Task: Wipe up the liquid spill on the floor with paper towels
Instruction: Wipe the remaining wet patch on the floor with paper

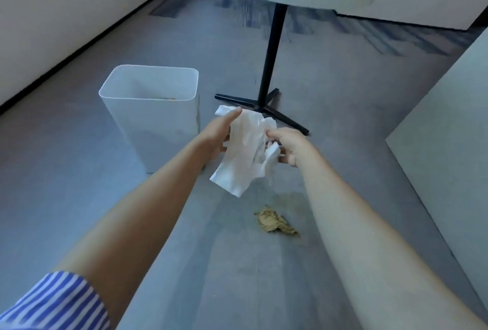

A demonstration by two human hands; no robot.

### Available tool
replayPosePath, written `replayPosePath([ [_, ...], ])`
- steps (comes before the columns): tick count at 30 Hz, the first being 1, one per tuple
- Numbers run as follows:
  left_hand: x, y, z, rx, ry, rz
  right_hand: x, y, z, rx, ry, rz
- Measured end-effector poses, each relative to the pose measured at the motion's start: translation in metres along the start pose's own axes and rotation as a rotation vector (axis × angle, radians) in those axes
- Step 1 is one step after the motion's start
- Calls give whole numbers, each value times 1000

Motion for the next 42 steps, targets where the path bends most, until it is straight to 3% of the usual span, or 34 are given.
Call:
replayPosePath([
  [3, 4, 4, -31, -12, 5, 50, 4, -2, 36, -20, -44, 102],
  [7, -2, 8, -72, -11, 11, 107, 10, -6, 74, -73, -56, 115],
  [12, 5, -3, -113, 10, 29, 252, 32, -16, 100, -77, 117, 255],
  [17, 10, -10, -129, 9, 98, 271, 58, -25, 123, -121, 355, 337],
  [22, 4, -12, -126, -8, 114, 258, 52, -22, 141, -77, 783, 170],
  [24, 1, -11, -123, -9, 134, 253, 39, -22, 150, -10, 842, 44],
  [28, -1, -11, -113, 2, 260, 304, 0, -10, 168, 191, 782, -217],
  [32, -5, -12, -105, 67, 376, 362, -31, 4, 186, 182, 573, -400],
  [36, -6, -8, -105, 66, 425, 354, -34, 9, 182, 137, 291, -382],
  [39, -1, -7, -107, 47, 500, 278, -26, 5, 175, 92, 280, -330],
  [42, 1, -7, -106, -8, 530, 157, -21, 2, 172, 92, 245, -384],
])
Point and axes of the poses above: each hand's wrist, its own y-axis away from the middle knuckle, its own x-axis out of the back of the hand, z = x × y, the point moved 2 cm from there along -y, towards the middle knuckle, and after that the axes turned 7 degrees about -y, right-handed, at the moved point
